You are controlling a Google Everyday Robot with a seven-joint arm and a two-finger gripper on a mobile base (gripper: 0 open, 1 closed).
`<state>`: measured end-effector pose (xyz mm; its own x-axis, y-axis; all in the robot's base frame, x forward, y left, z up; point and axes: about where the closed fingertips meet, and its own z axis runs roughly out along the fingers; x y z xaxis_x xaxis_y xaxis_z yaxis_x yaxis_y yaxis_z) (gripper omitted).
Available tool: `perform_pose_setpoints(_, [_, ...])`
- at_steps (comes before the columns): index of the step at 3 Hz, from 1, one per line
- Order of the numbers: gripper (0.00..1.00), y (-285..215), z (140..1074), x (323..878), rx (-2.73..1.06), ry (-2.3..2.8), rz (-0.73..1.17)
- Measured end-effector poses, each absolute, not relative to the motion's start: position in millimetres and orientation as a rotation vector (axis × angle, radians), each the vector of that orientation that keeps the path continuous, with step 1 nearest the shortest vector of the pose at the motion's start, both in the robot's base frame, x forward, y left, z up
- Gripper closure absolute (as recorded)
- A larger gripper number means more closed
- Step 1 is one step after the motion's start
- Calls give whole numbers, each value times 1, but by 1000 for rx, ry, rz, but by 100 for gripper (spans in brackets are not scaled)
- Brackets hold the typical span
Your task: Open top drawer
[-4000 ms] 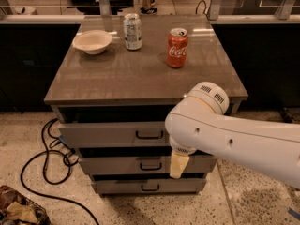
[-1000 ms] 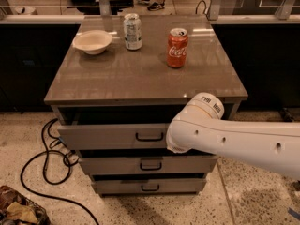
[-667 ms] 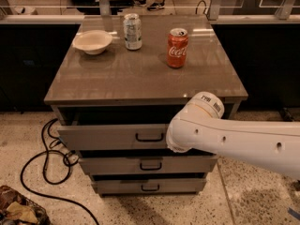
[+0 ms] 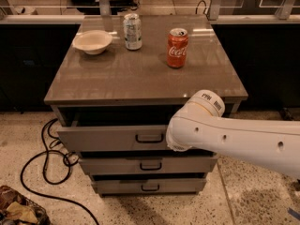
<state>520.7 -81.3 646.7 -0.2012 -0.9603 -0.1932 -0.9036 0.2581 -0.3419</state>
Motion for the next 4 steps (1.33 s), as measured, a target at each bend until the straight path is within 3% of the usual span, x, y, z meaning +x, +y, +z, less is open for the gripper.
perform_pose_setpoints(4, [100,-81,654,521,-1703,2173,-216])
